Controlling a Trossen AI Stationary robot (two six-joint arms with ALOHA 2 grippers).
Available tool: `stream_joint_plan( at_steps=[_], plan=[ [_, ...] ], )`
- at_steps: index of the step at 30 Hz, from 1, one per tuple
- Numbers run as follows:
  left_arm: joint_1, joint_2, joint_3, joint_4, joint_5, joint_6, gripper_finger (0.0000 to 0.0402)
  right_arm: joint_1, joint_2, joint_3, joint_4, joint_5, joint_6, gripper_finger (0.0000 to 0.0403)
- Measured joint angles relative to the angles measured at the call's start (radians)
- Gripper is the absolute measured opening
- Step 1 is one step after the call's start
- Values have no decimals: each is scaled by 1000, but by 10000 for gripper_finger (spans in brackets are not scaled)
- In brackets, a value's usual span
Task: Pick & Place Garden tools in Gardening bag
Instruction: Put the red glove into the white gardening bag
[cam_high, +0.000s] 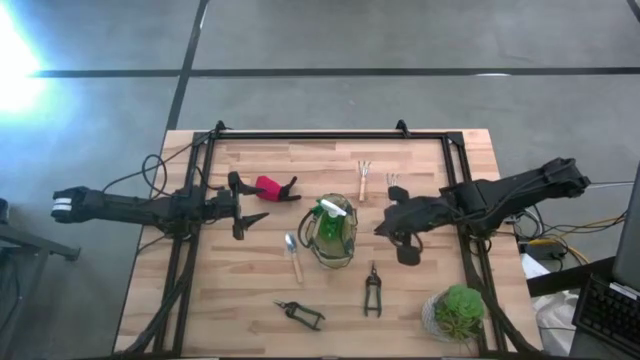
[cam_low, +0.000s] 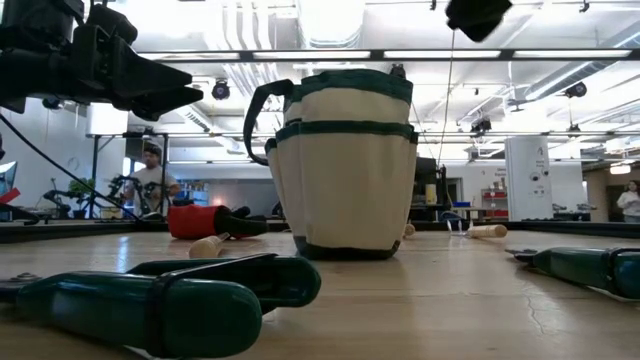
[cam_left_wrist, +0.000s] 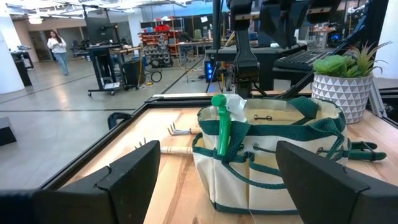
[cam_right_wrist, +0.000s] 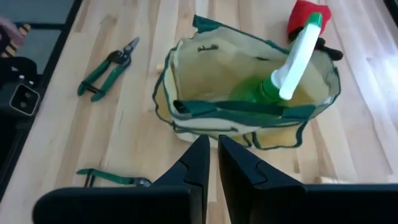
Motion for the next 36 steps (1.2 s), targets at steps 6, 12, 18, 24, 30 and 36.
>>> stream_joint_plan(
  at_steps=[6,12,18,24,30,36],
  plan=[
    [0,0,0,0,0,0,321,0,-160,-189,170,1,-3,27],
    [0,0,0,0,0,0,321,-1,-328,-391,414,-32,-97,27],
    [0,0,0,0,0,0,321,-12,-475,-533,520,-38,-127,27],
    [0,0,0,0,0,0,321,-63,-589,-642,596,-65,-139,27],
    [0,0,0,0,0,0,321,-159,-629,-756,801,-250,-179,27],
    [0,0,0,0,0,0,321,-272,-628,-837,855,-320,-141,27]
  ],
)
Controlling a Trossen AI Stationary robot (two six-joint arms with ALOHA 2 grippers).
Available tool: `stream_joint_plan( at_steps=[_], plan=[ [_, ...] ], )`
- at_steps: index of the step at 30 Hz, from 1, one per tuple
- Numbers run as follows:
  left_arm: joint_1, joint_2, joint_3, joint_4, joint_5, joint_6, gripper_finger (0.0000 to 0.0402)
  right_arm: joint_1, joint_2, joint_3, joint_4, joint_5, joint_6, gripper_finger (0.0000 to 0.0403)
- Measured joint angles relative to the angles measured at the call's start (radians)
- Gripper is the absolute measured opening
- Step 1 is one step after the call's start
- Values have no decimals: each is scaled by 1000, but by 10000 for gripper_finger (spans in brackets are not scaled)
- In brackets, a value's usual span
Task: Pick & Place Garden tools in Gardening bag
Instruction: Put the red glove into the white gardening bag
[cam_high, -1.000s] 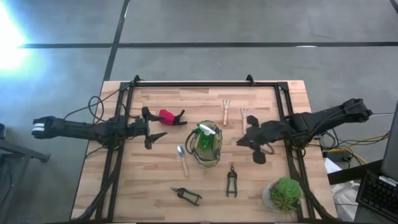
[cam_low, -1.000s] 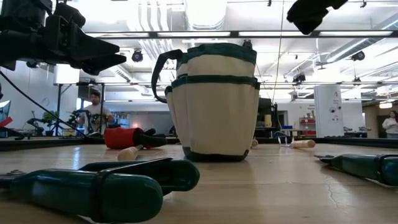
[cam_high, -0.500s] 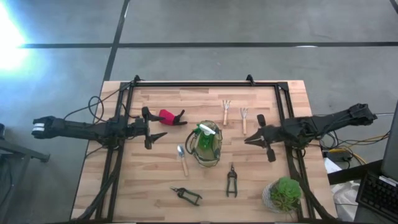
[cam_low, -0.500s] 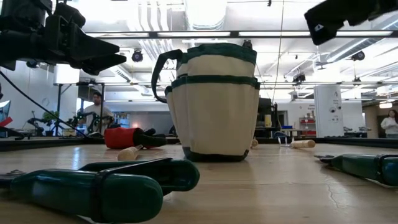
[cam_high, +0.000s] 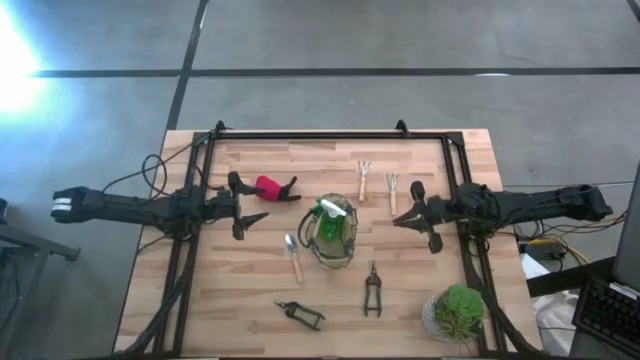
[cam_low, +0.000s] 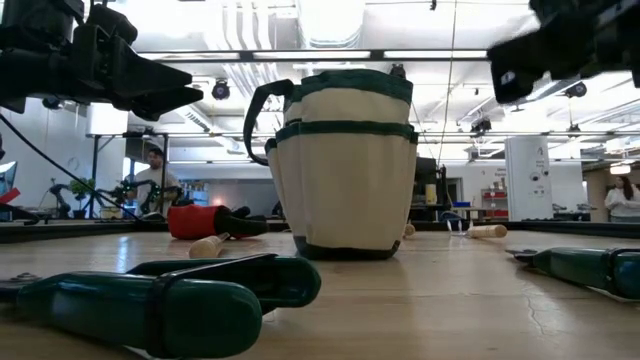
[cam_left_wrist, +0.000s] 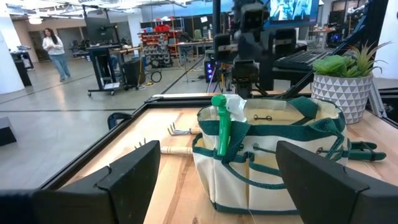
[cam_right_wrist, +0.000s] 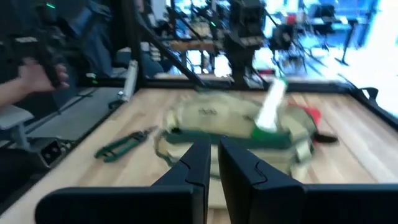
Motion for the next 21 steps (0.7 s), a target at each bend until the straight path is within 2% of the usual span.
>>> stream_joint_plan(
  at_steps=[5,13,18,21],
  plan=[
    [0,0,0,0,0,0,321,-56,0,-65,0,-6,66,26],
    [0,0,0,0,0,0,321,-63,-6,-178,108,-5,95,26],
    [0,0,0,0,0,-90,321,-63,-13,-184,85,15,96,27],
    [0,0,0,1,0,-141,321,-63,-12,-184,85,75,65,27]
  ],
)
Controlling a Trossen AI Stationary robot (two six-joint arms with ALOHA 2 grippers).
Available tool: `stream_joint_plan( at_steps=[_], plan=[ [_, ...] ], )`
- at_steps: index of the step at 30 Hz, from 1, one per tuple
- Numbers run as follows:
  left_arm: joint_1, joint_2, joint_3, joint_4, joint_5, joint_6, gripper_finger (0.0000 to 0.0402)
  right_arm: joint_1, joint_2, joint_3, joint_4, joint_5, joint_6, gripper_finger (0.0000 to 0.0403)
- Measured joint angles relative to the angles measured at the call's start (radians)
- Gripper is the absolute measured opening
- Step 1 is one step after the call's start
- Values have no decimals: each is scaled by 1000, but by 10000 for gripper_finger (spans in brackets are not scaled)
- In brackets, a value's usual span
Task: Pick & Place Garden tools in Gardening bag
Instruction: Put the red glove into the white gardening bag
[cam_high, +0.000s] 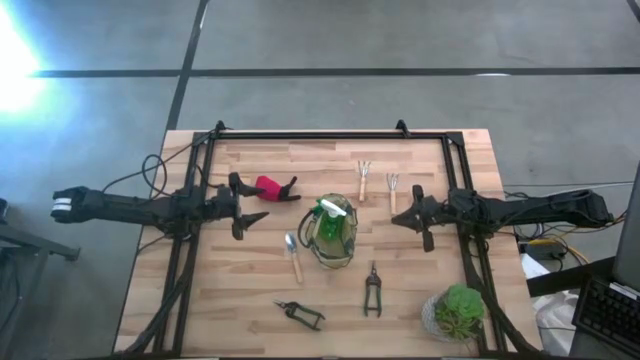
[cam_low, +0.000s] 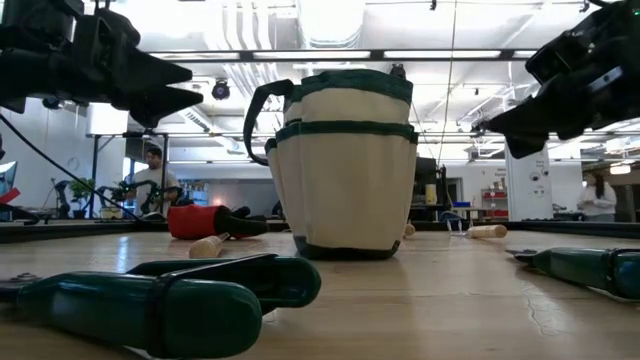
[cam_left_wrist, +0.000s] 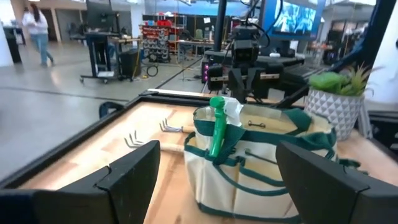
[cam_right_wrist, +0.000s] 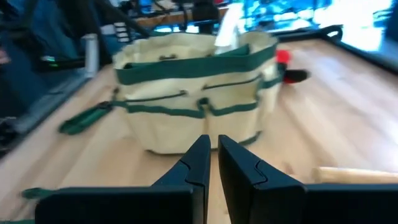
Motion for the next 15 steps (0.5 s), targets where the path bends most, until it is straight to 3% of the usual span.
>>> stream_joint_plan(
  at_steps=[11,15],
  plan=[
    [0,0,0,0,0,-40,321,0,0,0,-7,44,-170,27],
    [0,0,0,5,-7,-170,321,0,0,0,-7,44,-171,27]
  ],
)
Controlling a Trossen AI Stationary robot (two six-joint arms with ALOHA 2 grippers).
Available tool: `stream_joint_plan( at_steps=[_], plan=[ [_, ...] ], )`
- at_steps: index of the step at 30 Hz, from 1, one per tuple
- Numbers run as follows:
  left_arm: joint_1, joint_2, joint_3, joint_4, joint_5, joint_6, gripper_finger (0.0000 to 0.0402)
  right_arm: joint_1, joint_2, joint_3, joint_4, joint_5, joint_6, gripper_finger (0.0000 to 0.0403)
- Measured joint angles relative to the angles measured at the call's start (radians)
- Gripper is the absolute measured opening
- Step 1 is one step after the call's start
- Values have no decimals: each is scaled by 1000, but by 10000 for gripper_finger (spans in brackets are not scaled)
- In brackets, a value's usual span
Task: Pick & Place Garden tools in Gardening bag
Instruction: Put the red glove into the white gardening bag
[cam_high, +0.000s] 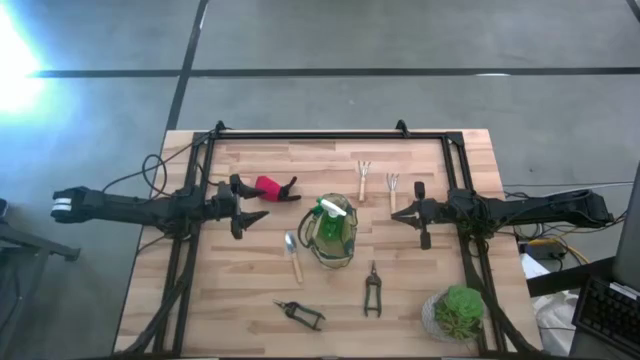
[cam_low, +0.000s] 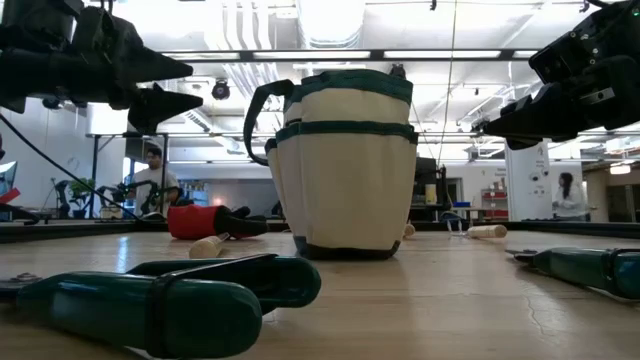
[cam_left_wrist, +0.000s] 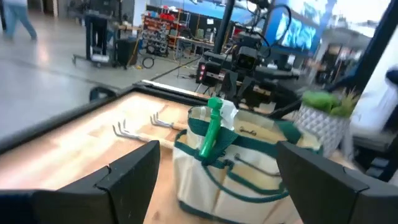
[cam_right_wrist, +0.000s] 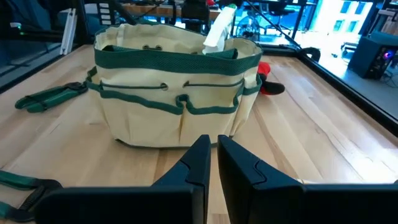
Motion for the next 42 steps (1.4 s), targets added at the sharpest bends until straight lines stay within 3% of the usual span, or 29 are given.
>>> stream_joint_plan(
  at_steps=[4,26,34,38,42],
  plan=[
    [0,0,0,47,-89,-14,321,0,0,0,0,0,0,27],
    [0,13,5,-12,-140,29,317,0,0,0,0,1,0,27],
    [0,116,238,-454,-233,77,316,0,0,0,0,1,0,27],
    [1,198,388,-693,-299,148,316,0,0,0,0,1,0,27],
    [1,284,554,-937,-309,122,316,0,0,0,0,1,0,27]
  ],
)
